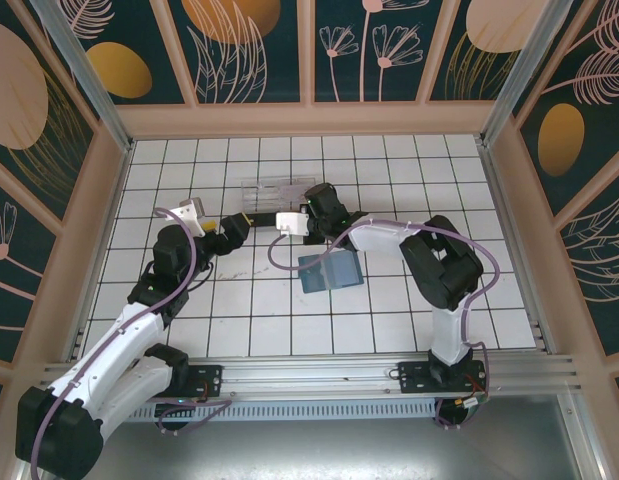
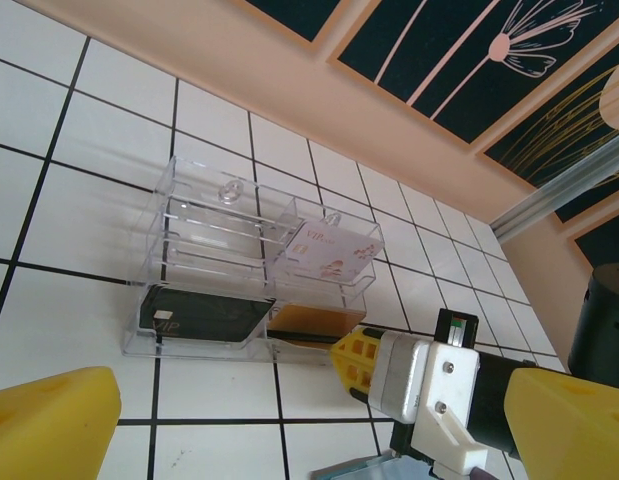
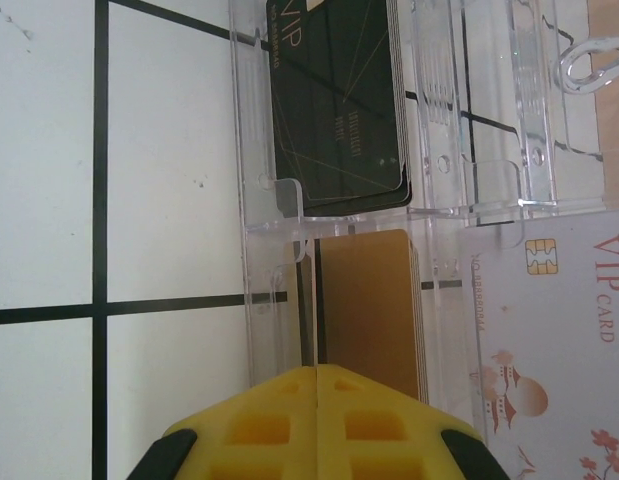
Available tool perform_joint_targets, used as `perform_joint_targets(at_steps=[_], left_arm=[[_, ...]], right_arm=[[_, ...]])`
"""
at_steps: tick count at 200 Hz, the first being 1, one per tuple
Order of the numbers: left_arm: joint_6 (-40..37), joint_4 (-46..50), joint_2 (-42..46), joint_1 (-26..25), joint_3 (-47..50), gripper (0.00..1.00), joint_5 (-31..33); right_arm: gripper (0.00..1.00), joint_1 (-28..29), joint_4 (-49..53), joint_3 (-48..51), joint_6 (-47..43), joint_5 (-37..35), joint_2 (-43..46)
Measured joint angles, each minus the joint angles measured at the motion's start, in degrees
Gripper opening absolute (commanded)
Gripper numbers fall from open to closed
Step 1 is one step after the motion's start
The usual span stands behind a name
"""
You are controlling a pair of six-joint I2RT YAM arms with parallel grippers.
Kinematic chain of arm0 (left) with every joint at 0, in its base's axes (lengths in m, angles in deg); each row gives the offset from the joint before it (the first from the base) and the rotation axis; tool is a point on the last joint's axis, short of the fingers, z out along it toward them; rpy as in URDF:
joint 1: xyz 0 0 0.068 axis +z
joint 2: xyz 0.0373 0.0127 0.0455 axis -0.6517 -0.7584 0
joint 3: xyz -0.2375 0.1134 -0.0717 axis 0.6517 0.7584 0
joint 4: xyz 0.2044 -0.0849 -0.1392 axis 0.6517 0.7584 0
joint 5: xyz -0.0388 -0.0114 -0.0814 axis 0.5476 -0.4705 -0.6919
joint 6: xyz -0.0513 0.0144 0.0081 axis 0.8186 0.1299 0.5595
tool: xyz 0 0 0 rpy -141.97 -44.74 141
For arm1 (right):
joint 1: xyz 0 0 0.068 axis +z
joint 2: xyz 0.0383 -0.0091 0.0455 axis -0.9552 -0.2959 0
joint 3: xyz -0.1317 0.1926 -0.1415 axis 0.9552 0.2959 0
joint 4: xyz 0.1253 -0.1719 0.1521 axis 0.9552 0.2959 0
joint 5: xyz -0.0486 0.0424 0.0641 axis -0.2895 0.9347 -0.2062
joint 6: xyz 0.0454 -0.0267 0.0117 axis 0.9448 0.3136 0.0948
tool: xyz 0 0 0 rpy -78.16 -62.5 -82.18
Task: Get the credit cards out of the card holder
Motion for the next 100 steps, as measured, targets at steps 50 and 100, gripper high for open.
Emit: perform_joint_targets(at_steps=[50,100], left_arm=[[0.0,0.0,-0.04,0.0,0.11,0.99,-0.31],[0.0,-0.02,-0.55,0.0,0.2,0.99,-0.85]], right_arm=[[0.25,-0.33,-0.81,0.0,1.01,-0.55,-0.02],[0.3,-1.03,-2.97,-0.02,2.03,-2.75,-0.02]])
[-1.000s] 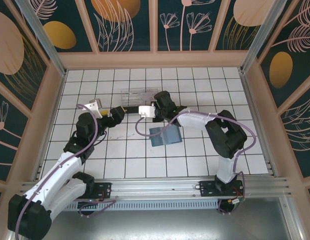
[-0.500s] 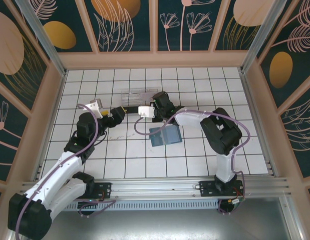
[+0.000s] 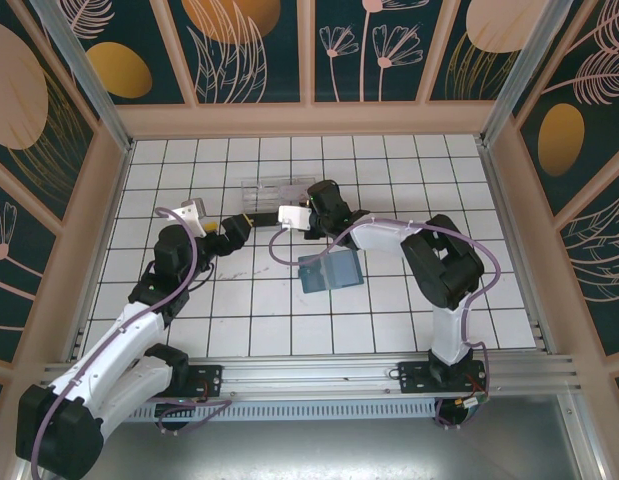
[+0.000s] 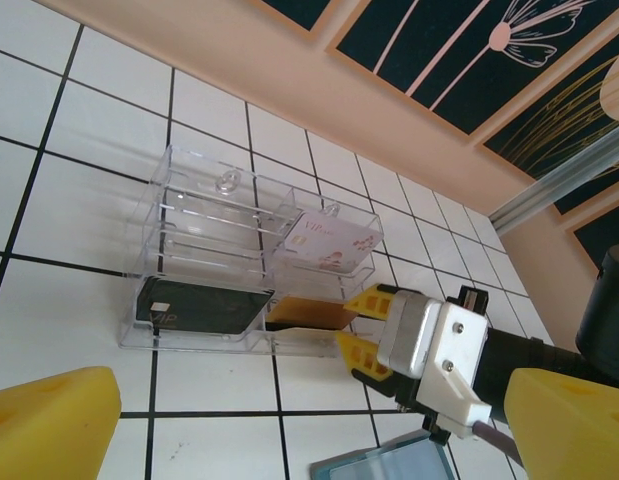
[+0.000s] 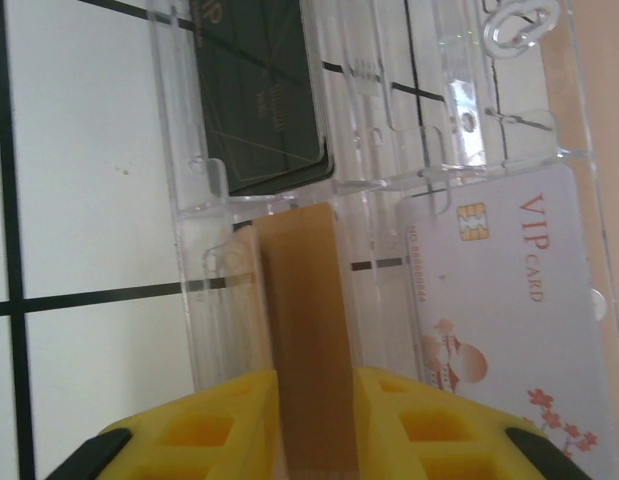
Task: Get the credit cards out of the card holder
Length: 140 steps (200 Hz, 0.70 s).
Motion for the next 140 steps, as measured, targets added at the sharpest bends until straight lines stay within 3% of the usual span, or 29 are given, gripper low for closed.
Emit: perform_joint_targets(at_steps=[140], left_arm=[[0.0,0.0,-0.85,0.0,0.07,0.99,-0.04]], right_arm=[[0.38,-0.42,-4.02,-2.6,2.95,-3.8,-2.91]])
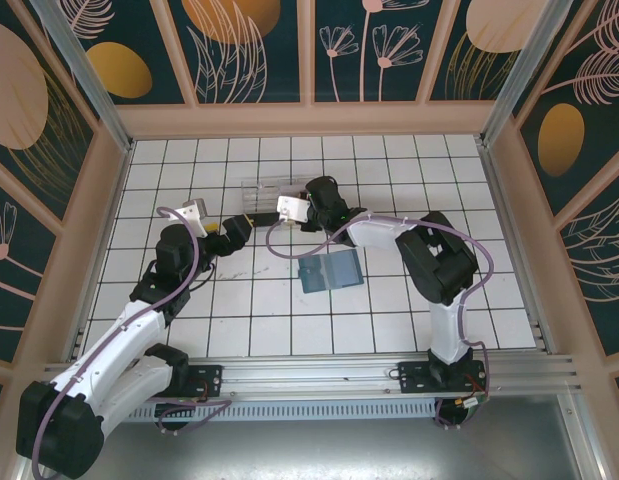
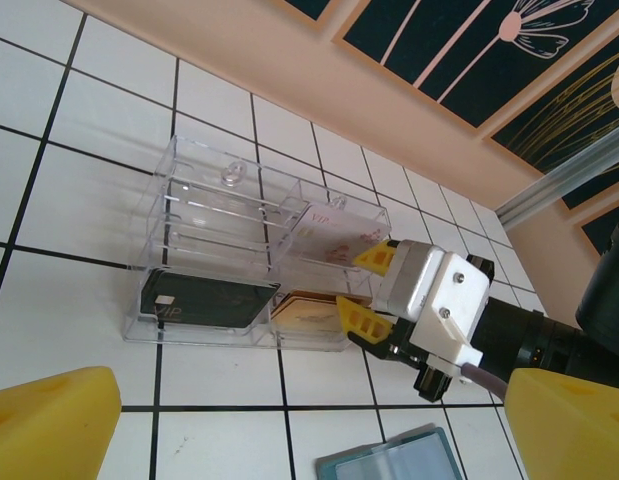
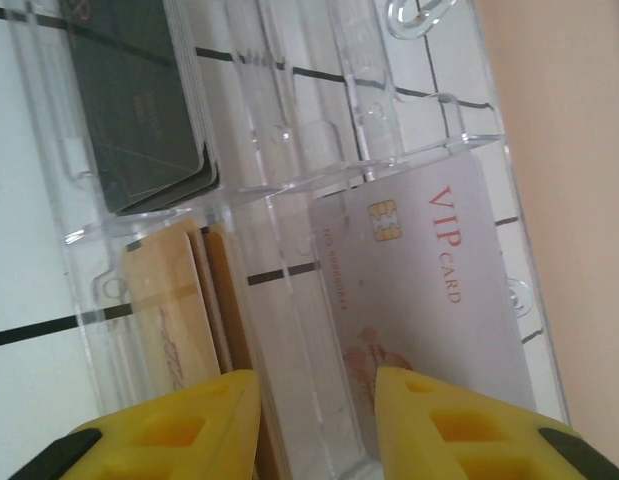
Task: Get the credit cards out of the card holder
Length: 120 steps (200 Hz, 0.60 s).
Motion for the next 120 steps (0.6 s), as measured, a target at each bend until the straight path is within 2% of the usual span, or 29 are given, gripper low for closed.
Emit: perform_joint_targets(at_steps=[100,104,106,120], left_arm=[[-0.02,-0.02,0.0,0.0,0.0,0.99,-0.17],[-0.02,-0.02,-0.02,0.0,0.0,0.99,-0.17],[-0.02,-0.02,-0.02,0.0,0.0,0.99,-0.17],[-0.02,-0.02,-0.11,0.0,0.0,0.99,-0.17]], right_arm=[[0.4,-0.04,-0.9,0.04,2.91,-1.64,-0.04],[0.53,-0.04,-0.9,0.09,3.15,-1.6,0.11],[0.57,-0.04,-0.87,0.11,3.41,-1.6,0.2],[0.6,-0.04,-0.9,0.5,5.22,-1.46,1.6]])
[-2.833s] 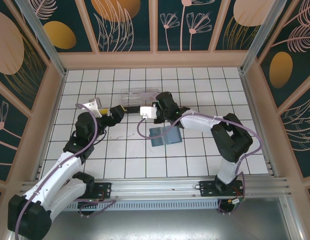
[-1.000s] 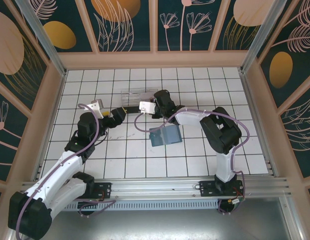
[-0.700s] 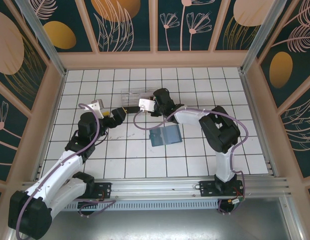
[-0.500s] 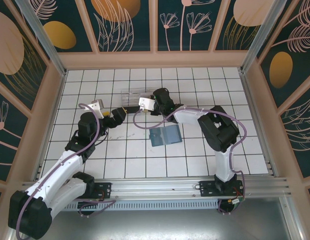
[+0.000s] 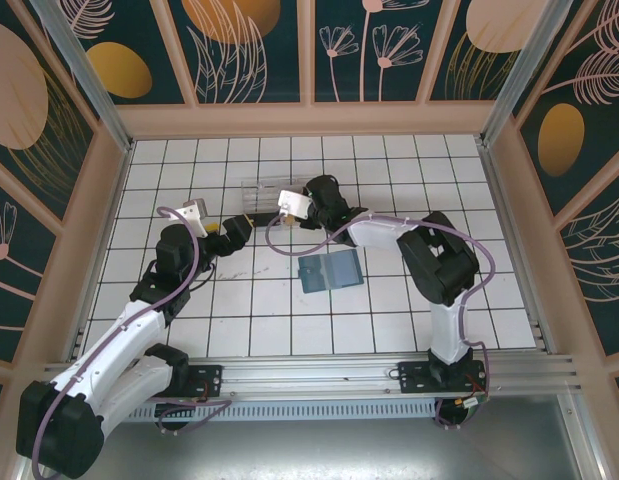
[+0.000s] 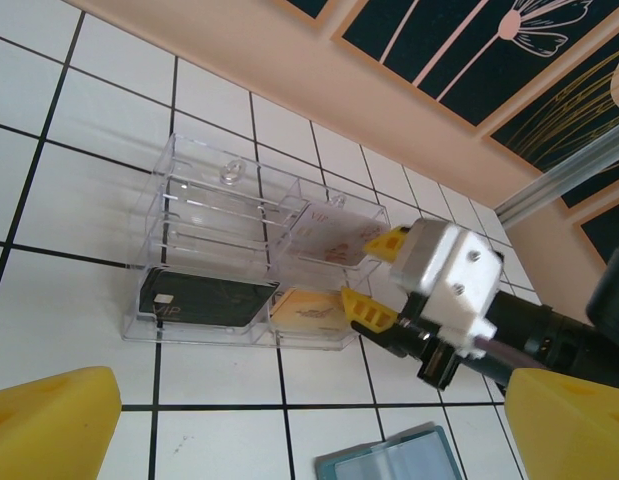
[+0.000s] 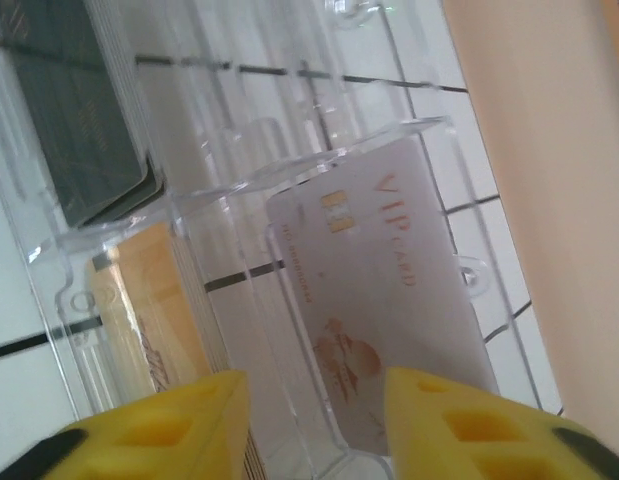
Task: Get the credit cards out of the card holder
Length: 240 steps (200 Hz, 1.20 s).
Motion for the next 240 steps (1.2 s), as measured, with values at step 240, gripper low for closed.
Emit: perform_joint_targets(at_steps=[240], left_arm=[[-20.41,-12.0,-29.22,11.34,-8.55,0.99,47.41]], right_arm=[[0.99,-33.18,-29.29,44.92,54.27,-14.27,32.2]])
